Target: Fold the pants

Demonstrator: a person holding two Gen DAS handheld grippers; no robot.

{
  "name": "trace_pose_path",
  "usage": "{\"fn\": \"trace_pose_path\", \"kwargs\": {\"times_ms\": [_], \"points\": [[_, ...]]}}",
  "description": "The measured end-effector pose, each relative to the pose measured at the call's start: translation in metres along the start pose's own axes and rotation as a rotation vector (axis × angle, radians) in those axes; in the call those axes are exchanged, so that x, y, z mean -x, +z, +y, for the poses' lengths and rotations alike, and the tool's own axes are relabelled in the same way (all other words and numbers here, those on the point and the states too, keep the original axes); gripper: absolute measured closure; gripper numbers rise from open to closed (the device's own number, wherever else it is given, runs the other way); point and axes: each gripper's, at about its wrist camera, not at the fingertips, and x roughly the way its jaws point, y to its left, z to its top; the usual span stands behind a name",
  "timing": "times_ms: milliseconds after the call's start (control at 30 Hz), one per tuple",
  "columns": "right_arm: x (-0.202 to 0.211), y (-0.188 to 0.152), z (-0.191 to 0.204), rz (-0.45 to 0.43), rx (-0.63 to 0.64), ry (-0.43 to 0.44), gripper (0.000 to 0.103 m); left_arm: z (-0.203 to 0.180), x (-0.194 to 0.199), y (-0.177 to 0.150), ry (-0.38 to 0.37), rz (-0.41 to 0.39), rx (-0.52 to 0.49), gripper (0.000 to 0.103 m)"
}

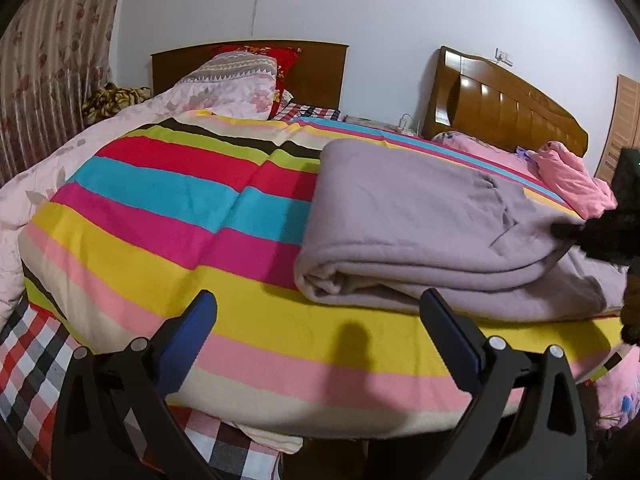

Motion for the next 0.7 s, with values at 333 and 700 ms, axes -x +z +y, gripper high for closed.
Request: {"fn": "trace_pose_path", "kwargs": {"times_ms": [333, 700], "points": [[0.037, 0.069, 0.099, -0.167, 0.187, 0.095, 0.089, -0.026, -0.027, 0.026, 0.057, 0.043, -0.085, 0.002], [0.028, -0.002, 0.004, -0.098, 0.071, -0.053, 0.09, 0.026, -0.055, 0.027, 0.164, 0.11, 0.068, 0.001]]}}
